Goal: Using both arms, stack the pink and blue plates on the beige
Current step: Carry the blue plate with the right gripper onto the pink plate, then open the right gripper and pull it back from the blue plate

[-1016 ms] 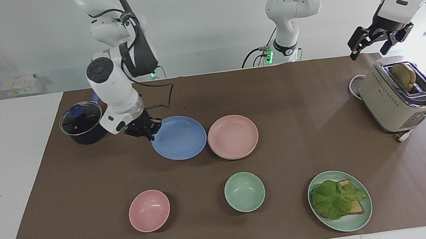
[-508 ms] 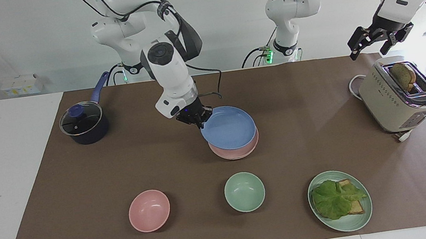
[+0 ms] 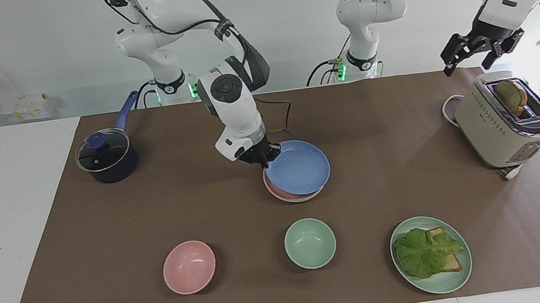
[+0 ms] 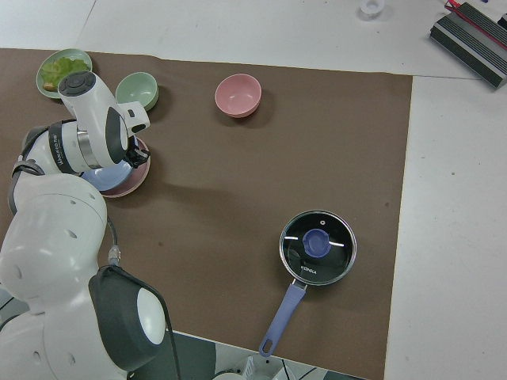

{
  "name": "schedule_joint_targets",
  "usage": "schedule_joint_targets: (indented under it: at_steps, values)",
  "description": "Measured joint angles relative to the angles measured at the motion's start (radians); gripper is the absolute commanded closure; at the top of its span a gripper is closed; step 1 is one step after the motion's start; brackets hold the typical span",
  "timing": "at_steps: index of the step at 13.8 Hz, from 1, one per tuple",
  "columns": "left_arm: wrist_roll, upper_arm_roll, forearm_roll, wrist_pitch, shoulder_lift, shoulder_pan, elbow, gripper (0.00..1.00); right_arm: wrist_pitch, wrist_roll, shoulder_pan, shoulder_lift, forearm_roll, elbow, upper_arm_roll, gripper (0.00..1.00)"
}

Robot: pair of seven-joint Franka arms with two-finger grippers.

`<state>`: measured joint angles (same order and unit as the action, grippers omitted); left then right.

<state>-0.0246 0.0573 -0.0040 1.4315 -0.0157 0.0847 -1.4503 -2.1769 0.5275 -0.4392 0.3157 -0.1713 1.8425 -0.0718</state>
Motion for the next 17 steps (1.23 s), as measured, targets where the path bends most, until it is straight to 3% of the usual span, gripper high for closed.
schedule_joint_targets:
  at_steps: [1,3,5,9,12,17]
  values:
    - [0.000,0.000,0.000,0.000,0.000,0.000,0.000,0.00,0.000,0.000,-0.002,0.000,0.000,0.007,0.000,0.80]
    - [0.000,0.000,0.000,0.000,0.000,0.000,0.000,0.00,-0.002,0.000,-0.004,0.000,0.000,0.015,0.000,0.14]
    - [0.000,0.000,0.000,0.000,0.000,0.000,0.000,0.00,-0.003,0.000,-0.003,0.001,0.000,0.014,0.001,0.00]
    - [0.000,0.000,0.000,0.000,0.000,0.000,0.000,0.00,-0.006,-0.001,0.016,-0.011,0.002,-0.011,0.017,0.00]
    - [0.000,0.000,0.000,0.000,0.000,0.000,0.000,0.00,0.002,-0.025,0.108,-0.074,0.032,-0.031,0.021,0.00]
    - [0.000,0.000,0.000,-0.001,0.000,0.000,0.000,0.00,0.147,-0.076,0.229,-0.187,0.152,-0.047,0.024,0.00]
